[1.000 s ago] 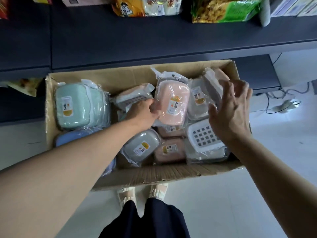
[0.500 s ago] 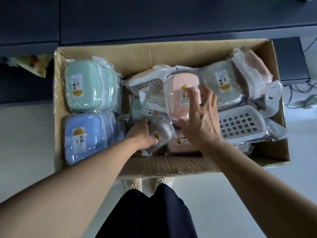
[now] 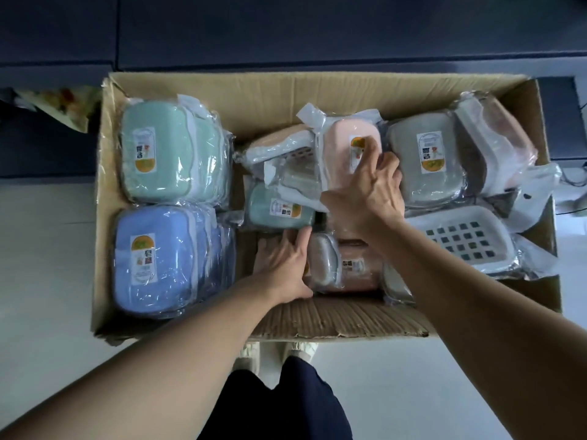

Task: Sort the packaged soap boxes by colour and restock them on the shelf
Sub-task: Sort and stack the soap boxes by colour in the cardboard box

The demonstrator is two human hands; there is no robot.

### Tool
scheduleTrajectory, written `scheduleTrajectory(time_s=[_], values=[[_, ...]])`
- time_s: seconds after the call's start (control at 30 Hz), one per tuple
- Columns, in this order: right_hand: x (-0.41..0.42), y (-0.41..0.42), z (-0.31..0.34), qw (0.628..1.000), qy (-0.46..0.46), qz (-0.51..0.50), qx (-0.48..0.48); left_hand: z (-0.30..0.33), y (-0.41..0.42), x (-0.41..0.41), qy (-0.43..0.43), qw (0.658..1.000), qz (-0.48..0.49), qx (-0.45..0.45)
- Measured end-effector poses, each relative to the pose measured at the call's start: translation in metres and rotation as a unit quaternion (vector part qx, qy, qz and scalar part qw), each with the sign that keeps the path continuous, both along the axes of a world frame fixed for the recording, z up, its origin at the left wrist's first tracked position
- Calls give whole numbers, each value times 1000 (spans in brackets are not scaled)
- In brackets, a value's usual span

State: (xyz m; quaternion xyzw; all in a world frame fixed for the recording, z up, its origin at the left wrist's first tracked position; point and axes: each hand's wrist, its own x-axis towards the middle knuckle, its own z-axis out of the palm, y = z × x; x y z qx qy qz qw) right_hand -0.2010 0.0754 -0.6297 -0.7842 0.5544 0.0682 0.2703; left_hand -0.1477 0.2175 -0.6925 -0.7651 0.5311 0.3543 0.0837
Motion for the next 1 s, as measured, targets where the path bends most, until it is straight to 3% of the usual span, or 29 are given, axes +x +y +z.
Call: scheduleTrajectory(time_s=[0.1, 0.23, 0.37, 0.53, 0.63, 0.77, 1.0], values=[[-2, -9, 4, 997, -43, -27, 58, 4, -1, 2, -36, 998, -41, -40], [-14, -10, 16, 994, -72, -32, 79, 14, 7, 14, -80, 995, -51, -5], [-31, -9, 31, 993, -108, 7, 43, 10, 15, 23, -107, 989, -57, 88], [-43, -16, 42, 991, -117, 49, -34, -4, 12, 21, -73, 993, -41, 86], [-45, -19, 43, 990, -114, 54, -58, 7, 4, 23, -76, 997, 0, 23], [-50, -25, 48, 989, -130, 22, -70, 25, -25, 32, -166, 959, 29, -229], [-64, -36, 48, 988, -133, 9, -77, 13, -81, 53, -199, 963, -75, -163]])
